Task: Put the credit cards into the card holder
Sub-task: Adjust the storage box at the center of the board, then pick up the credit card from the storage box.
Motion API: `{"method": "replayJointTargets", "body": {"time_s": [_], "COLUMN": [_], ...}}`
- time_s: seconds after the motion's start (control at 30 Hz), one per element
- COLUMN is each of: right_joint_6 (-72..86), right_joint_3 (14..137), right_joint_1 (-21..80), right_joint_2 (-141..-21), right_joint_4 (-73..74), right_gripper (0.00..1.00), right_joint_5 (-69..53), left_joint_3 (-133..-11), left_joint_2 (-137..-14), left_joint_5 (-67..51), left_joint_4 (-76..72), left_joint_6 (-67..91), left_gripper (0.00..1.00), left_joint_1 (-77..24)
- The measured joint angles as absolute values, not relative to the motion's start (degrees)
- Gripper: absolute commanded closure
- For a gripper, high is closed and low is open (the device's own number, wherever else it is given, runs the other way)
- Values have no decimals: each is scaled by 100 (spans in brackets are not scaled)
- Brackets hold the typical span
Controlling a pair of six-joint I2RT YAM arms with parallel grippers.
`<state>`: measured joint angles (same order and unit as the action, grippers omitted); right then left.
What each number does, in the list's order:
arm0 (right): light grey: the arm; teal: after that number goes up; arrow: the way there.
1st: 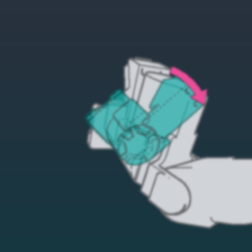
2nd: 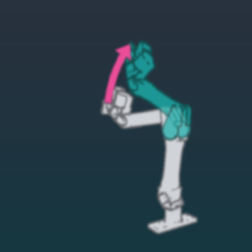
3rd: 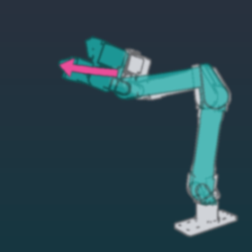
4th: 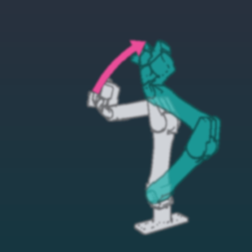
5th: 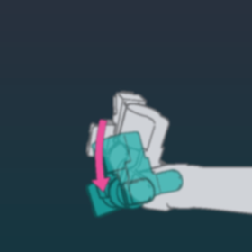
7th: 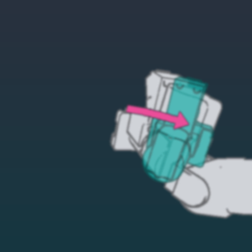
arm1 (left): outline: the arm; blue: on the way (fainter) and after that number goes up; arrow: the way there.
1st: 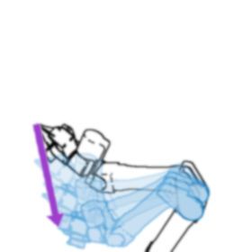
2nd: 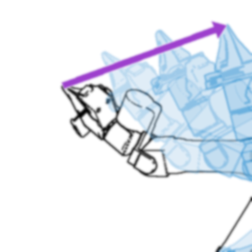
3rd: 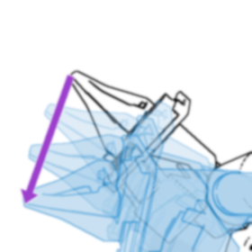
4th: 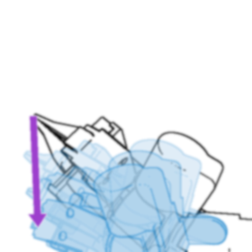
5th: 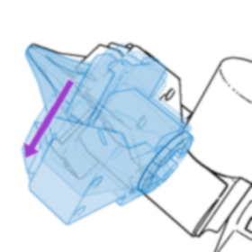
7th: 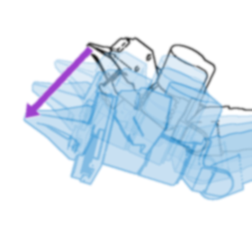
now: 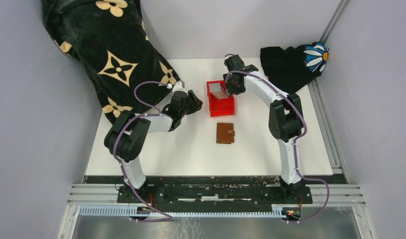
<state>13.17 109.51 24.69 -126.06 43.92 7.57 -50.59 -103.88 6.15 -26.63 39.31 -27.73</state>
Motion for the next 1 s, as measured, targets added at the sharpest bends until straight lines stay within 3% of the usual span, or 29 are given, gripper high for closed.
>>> {"method": "replayJointTargets", "body": {"time_s": [0.3,0.53,0.6,0.63,0.7,0.73,0.77,0.8,0.9,1.0], "right_joint_6": [1116,766,762,762,773,790,784,773,803,878], "right_joint_3": [10790,8722,8112,8001,8071,8204,8425,8663,9179,9369], "right_joint_1": [2576,3041,3065,3055,3020,3006,2987,2967,2958,2963], "right_joint_2": [-11858,-10265,-9876,-9802,-9826,-9898,-10014,-10156,-10573,-10829], "right_joint_4": [4047,1680,757,519,224,200,217,228,309,558], "right_gripper": [47,34,32,28,11,6,4,3,3,7], "right_joint_5": [1190,1890,1949,1953,1905,1844,1763,1632,1240,1066], "left_joint_3": [-5035,-4678,-4606,-4595,-4589,-4589,-4589,-4589,-4442,-4143], "left_joint_2": [-10307,-9765,-9653,-9633,-9629,-9633,-9644,-9673,-9867,-9983], "left_joint_5": [749,875,991,1035,961,862,672,523,-91,-379], "left_joint_4": [-2585,-2936,-3127,-3214,-3454,-3507,-3603,-3697,-4366,-4698], "left_joint_6": [3929,3896,3898,3911,4032,4088,4198,4278,4506,4674], "left_gripper": [37,31,39,49,71,78,79,75,38,17], "left_joint_1": [-2773,-2773,-2773,-2764,-2681,-2620,-2493,-2383,-1955,-1702]}}
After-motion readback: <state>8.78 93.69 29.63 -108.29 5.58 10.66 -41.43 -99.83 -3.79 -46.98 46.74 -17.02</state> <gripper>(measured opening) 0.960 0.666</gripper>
